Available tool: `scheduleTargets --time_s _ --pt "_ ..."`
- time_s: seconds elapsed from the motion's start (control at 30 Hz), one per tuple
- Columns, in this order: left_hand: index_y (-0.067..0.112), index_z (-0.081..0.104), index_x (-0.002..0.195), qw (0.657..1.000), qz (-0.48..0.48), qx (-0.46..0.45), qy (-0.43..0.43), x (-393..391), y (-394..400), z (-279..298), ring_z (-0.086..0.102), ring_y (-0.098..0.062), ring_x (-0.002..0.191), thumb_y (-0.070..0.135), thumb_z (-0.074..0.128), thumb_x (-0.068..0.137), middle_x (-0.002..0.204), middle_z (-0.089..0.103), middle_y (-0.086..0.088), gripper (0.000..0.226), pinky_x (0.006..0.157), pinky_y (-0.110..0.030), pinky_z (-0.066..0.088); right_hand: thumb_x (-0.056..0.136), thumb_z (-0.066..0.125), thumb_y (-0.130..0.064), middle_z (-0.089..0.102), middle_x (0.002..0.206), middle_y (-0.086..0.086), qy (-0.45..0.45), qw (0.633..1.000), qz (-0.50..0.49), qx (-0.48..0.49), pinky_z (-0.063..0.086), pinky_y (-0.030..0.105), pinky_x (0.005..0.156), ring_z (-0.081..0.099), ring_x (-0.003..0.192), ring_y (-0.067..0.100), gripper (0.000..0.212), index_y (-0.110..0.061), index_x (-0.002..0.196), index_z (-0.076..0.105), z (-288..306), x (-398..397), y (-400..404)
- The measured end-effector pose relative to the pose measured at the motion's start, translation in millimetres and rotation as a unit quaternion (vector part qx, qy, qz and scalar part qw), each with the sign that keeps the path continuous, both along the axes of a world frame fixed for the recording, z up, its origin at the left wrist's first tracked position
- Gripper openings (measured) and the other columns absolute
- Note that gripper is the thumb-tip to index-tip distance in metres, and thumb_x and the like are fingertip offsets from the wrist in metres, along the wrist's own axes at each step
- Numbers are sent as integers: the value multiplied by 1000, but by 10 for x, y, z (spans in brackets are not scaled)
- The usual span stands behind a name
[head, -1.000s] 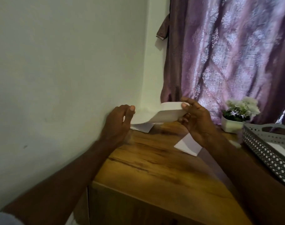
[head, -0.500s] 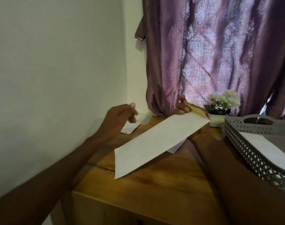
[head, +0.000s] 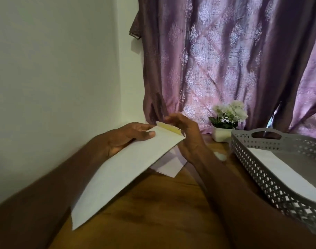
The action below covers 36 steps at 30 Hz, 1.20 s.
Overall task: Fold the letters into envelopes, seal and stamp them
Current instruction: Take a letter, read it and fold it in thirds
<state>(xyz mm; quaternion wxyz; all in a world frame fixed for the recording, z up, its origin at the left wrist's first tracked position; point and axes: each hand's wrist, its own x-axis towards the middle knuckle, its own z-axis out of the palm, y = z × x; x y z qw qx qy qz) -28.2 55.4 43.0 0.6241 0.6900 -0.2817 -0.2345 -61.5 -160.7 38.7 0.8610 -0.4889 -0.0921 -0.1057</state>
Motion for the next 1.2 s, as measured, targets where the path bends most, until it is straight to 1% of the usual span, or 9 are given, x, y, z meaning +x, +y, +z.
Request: scheduleTargets --time_s 0.1,0.2,0.3,0.43,0.53,0.77,0.97,1.07,1.2 --pt "19 75 123 999 34 -23 9 -9 178 34 77 -25 85 40 92 74 109 77 -13 57 69 -35 62 92 59 -6 74 75 1 -12 962 -235 -139 50 30 71 67 77 20 21 -15 83 76 -8 -13 -46" --pt "21 74 124 993 109 -41 12 24 242 32 78 -28 90 22 91 75 118 76 -15 52 71 -35 62 90 55 -19 75 79 -2 -7 847 -352 -398 44 26 64 68 79 19 23 -21 84 77 -37 -42 -46" --pt "23 69 132 987 157 -38 18 72 286 23 71 -37 112 7 72 87 127 71 -17 48 95 -45 59 80 54 -38 74 94 5 53 711 -318 -625 48 29 71 68 88 26 34 -17 96 76 -70 -117 2" --pt "15 60 140 979 202 -16 14 112 325 -40 58 -44 129 11 64 94 135 65 -22 46 116 -53 43 84 65 -45 69 108 5 60 620 -246 -742 50 32 77 67 99 27 38 -16 109 69 -145 -165 83" --pt "4 61 136 969 244 -26 17 112 338 -78 64 -40 115 20 69 95 130 66 -25 45 113 -51 45 86 70 -43 70 110 9 51 608 -204 -765 59 40 86 68 99 28 38 -12 108 72 -182 -148 102" --pt "10 75 98 945 324 -36 -31 227 373 -88 73 -24 72 27 78 89 92 76 -13 20 72 -32 57 87 73 -36 72 115 10 15 596 -206 -776 58 40 90 68 104 28 34 -10 109 74 -170 -155 108" --pt "5 74 100 943 331 -19 -7 276 354 -106 75 -29 77 26 80 87 88 78 -13 26 78 -37 60 86 65 -70 67 114 9 53 547 -185 -815 55 39 88 66 104 28 66 -10 113 60 -212 -148 72" --pt "7 74 97 949 315 -16 0 258 324 -144 76 -23 67 26 82 86 82 79 -11 23 65 -31 57 83 72 -63 66 107 9 42 568 -153 -808 51 38 84 66 103 30 51 -16 97 58 -223 -121 110" --pt "8 72 105 955 297 -18 11 258 348 -175 76 -29 82 29 86 81 93 80 -14 35 76 -37 60 73 80 -62 68 108 6 47 594 -170 -785 53 39 85 67 102 28 58 -17 103 60 -207 -154 94"
